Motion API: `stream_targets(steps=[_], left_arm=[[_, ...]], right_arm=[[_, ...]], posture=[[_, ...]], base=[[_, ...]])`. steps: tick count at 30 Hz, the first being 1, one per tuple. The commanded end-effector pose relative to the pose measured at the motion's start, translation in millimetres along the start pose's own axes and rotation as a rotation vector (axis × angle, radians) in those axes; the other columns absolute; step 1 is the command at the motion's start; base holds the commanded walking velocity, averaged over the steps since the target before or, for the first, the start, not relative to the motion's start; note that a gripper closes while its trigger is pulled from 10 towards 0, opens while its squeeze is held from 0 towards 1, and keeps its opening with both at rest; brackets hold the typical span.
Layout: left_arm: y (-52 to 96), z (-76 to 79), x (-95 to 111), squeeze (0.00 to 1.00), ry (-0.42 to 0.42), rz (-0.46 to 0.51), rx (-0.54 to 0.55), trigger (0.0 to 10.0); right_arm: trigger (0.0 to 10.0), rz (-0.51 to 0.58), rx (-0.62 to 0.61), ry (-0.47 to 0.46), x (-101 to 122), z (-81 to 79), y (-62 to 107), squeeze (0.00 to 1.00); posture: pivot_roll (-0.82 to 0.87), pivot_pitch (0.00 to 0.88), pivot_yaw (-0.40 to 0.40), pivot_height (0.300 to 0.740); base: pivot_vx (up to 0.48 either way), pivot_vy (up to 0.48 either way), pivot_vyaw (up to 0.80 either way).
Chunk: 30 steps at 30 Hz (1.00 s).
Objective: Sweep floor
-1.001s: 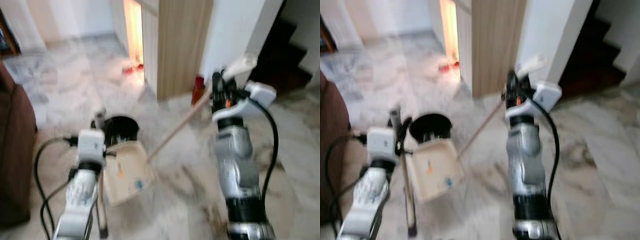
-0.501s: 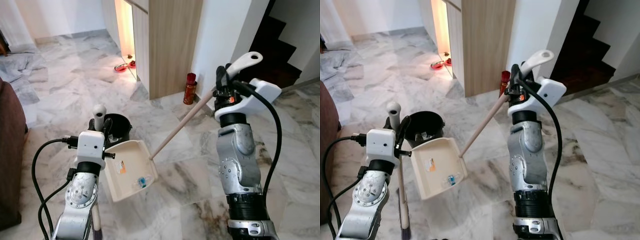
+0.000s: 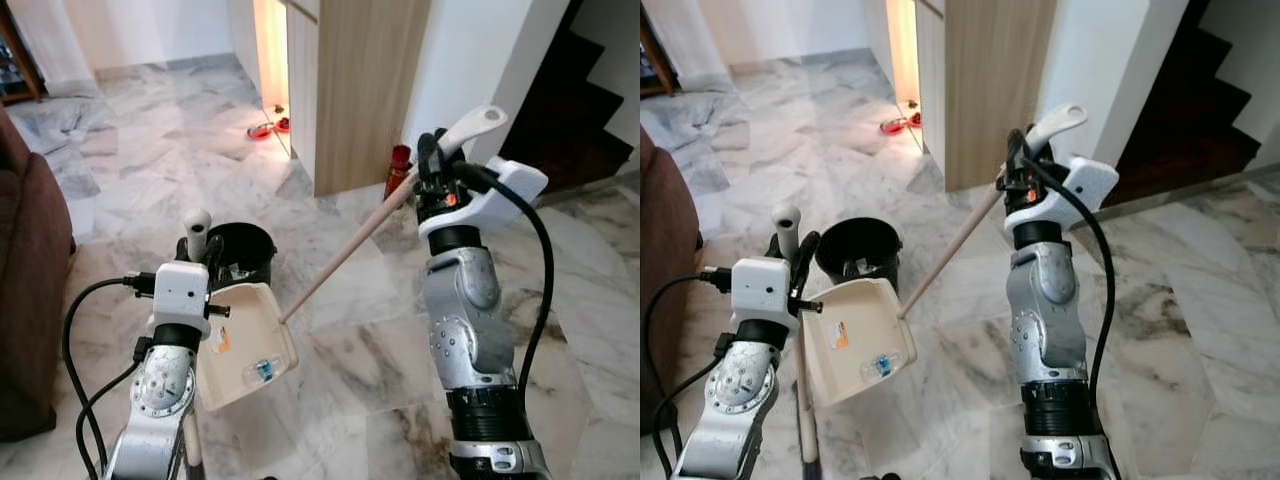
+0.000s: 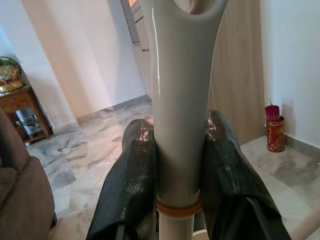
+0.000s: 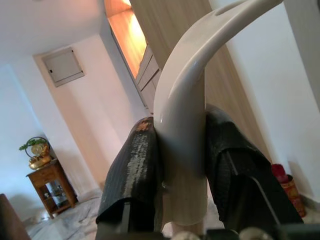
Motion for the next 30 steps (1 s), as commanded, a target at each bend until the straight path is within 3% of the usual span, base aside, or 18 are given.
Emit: stream_targets(steps=[1,5,18,30], left_arm=[[-1.3,-2.8,12.6,0.00,-0.035,0.048,0.012,10.0],[-1.2,-3.2,12.5,0.00,-0.038,0.048,0.016,10.0],[-0.7,-3.3,13.4,0.00,-0.043,0.054,0.019,10.0],[-2.6,-0.4,16.3,0.00,-0.049,0.070,0.012,10.0]], right_arm=[[10.0,0.078,0.022,-0.016,21.9,-7.4,-4.1,0.00],[10.0,0.078,0.026,-0.014,22.2,-8.4,-4.2,0.00],[10.0,0.093,0.040,-0.017,25.9,-11.4,-4.2,0.00],[10.0,0.061,0.049,-0.025,16.3,-12.0,-0.6,0.00]], posture=[[-0.01,0.046,-0.008,0.740],[-0.01,0.041,-0.008,0.740],[-0.01,0.015,-0.007,0.740],[-0.01,0.000,-0.005,0.740]], base=[[0.000,0.000,0.00],[0.242,0.000,0.57],[0.205,0.000,0.07],[0.253,0.000,0.23]])
Point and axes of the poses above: a point about 5 cm out from each wrist's last joint towards the gripper, its own y axis pointing back from the gripper into the wrist, its own x axis along the axis of the wrist's last joint, z = x × y, the point moved 6 cm from there along -y, pointing out of the wrist towards the gripper, and after that the axes turned 4 degrees about y, right-handed, at the moved point
